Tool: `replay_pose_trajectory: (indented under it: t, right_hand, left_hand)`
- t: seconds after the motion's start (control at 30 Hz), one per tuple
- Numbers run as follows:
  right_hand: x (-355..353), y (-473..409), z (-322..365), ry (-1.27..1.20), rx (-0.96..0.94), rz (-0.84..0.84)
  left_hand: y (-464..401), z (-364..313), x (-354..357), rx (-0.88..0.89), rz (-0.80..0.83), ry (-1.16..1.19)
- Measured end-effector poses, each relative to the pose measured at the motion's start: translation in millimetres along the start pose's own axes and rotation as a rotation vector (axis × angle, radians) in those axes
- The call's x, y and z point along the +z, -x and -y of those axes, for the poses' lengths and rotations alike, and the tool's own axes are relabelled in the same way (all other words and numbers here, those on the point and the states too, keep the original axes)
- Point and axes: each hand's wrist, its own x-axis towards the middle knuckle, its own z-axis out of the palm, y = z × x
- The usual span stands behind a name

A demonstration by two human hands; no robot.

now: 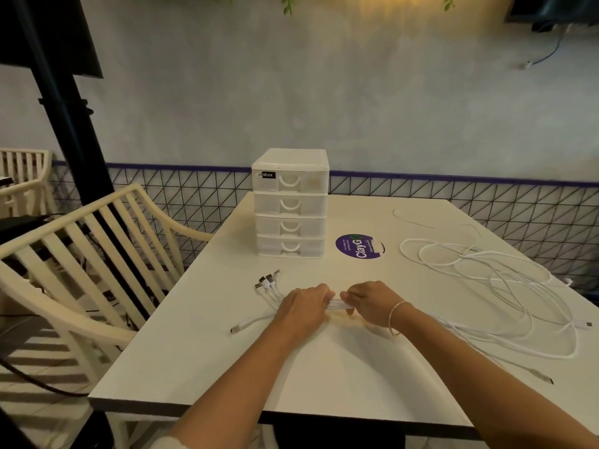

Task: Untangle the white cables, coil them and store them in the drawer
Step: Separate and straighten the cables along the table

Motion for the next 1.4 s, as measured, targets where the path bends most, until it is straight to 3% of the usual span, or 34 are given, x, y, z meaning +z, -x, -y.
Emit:
replay_pose_trajectory:
  t: [0.13,0.37,0.63,0.73,0.9,1.27,1.4]
  right_hand:
    - [4,-3,3,0.016,0.005,-0.035]
    - [4,-13,2,0.041,0.197,-0.252]
    - [16,-5,42,0.265,-0.047,-0.179]
    - [7,-6,35,0.243,0.018,-0.205]
    - [-3,-18,28,0.29,0.113,-0.298]
    - [-10,-25,6,0.359,0.052,-0.33]
    - [-4,-22,9,0.403,-0.109,-0.273]
  left_hand:
    - [9,13,-9,-0.011,0.018,-0.087]
    - [16,24,-30,-0.03,0.09,-0.142]
    - [9,40,-47,-0.2,0.073,-0.185]
    - [13,37,-50,-0.216,0.036,-0.129]
    - [15,26,-54,-0.1,0.056,-0.147]
    - [-16,39,-42,-0.332,0.096,-0.041]
    - [-29,44,-39,-0.426,0.122,-0.14]
